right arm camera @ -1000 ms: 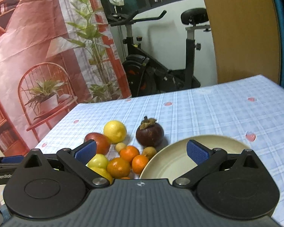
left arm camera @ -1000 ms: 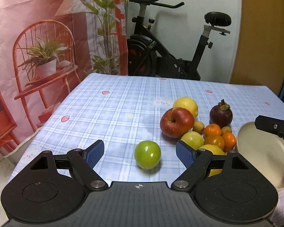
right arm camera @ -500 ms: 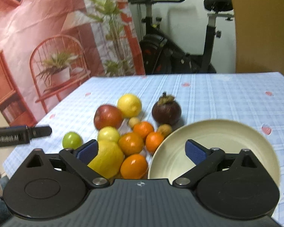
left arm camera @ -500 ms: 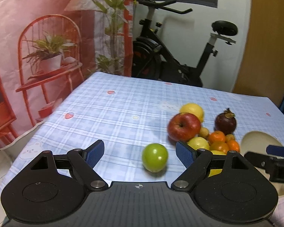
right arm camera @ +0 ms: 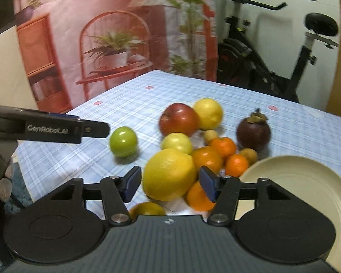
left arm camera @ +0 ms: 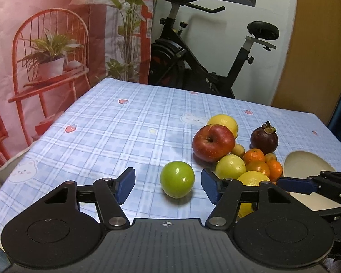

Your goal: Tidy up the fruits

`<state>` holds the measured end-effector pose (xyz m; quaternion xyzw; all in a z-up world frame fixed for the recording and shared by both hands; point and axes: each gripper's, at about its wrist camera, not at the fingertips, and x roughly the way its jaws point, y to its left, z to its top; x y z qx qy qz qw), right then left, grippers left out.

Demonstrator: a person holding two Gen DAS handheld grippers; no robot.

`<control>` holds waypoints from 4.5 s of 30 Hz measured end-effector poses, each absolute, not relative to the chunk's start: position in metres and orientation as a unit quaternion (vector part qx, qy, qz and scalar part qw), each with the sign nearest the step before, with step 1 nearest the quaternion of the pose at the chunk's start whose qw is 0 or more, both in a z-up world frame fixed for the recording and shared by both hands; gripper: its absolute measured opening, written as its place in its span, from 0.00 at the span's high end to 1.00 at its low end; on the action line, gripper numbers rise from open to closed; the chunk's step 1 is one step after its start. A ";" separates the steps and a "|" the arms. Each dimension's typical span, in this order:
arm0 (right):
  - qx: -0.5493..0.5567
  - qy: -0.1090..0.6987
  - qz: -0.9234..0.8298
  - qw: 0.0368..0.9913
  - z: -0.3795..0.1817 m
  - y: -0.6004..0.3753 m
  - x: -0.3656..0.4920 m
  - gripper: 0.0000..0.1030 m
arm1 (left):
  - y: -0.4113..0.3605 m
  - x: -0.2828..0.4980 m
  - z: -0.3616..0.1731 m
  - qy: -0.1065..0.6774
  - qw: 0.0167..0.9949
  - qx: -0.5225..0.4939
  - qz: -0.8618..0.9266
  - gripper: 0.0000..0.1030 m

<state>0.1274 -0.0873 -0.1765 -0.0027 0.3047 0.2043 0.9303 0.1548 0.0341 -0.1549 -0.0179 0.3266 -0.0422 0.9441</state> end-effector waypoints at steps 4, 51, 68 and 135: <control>-0.003 0.312 0.205 0.928 -0.185 -0.085 0.136 0.44 | 0.035 0.160 -0.156 0.340 0.938 -0.029 -0.058 0.35; 0.001 0.324 0.247 0.913 -0.198 -0.072 0.149 0.42 | 0.018 0.197 -0.195 0.432 0.860 -0.157 -0.221 0.46; 0.036 0.281 0.232 0.930 -0.176 -0.088 0.129 0.42 | -0.016 0.179 -0.153 0.382 0.894 -0.070 -0.224 0.46; 0.142 0.271 0.065 0.950 -0.199 -0.204 0.119 0.37 | -0.086 0.199 -0.138 0.358 0.906 0.009 -0.225 0.45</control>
